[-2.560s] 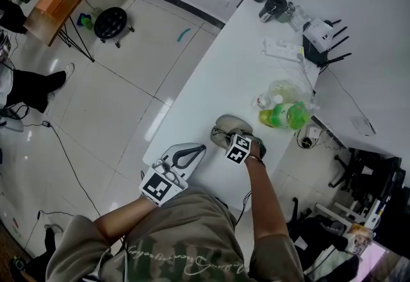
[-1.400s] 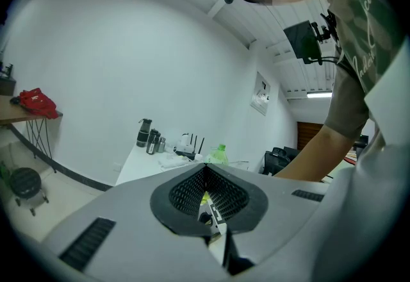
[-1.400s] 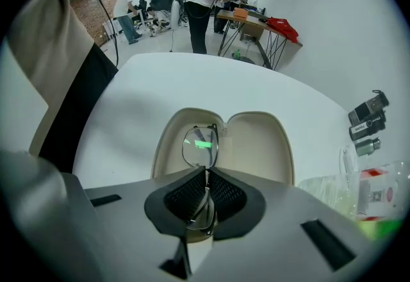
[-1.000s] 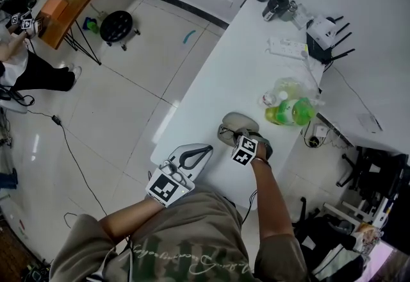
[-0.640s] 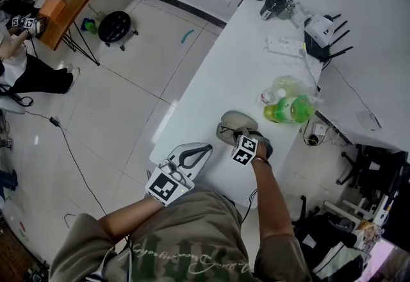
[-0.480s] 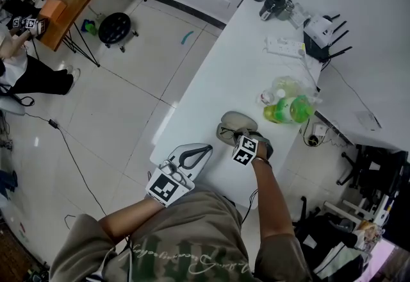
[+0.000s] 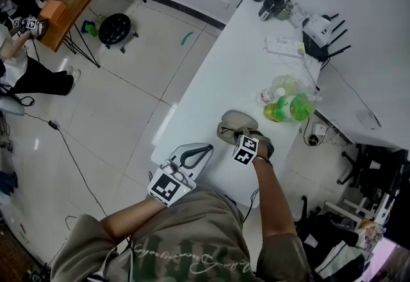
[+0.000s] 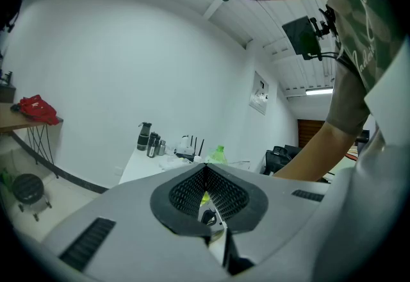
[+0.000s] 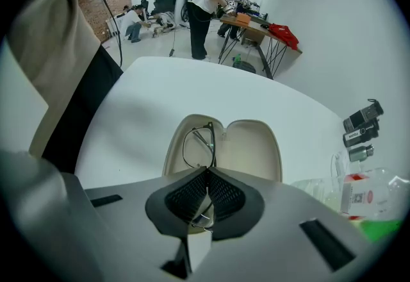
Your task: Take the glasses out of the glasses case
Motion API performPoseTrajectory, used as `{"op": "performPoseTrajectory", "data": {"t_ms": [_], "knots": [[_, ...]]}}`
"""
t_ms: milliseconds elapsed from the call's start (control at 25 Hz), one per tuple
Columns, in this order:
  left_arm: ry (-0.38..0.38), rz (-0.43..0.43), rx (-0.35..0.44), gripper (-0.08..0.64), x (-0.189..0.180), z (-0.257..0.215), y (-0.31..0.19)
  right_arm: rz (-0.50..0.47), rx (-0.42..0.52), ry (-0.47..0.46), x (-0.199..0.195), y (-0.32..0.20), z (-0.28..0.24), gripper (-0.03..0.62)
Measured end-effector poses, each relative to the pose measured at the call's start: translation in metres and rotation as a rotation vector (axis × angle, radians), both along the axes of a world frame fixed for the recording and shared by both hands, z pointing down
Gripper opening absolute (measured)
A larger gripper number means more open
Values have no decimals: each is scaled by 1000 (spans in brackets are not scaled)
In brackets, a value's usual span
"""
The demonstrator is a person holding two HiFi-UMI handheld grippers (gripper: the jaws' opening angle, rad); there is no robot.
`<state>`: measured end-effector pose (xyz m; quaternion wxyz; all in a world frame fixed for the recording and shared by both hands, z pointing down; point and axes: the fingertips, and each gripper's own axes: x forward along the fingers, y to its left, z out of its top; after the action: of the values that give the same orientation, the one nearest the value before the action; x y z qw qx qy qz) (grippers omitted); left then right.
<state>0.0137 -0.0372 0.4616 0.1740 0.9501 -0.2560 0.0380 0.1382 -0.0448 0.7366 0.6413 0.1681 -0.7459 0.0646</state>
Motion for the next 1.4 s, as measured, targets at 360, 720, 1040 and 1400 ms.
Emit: {"op": "performPoseTrajectory", "data": {"t_ms": [360, 720, 1040, 1400], "knots": [[8, 14, -8, 8, 0, 0, 2, 23, 5, 9, 1, 2, -3, 20], [11, 35, -11, 8, 4, 1, 9, 55, 10, 15, 5, 6, 1, 20], [9, 45, -15, 8, 8, 3, 13, 48, 13, 11, 6, 8, -2, 20], [20, 58, -24, 8, 8, 0, 14, 59, 10, 9, 2, 8, -8, 20]]}}
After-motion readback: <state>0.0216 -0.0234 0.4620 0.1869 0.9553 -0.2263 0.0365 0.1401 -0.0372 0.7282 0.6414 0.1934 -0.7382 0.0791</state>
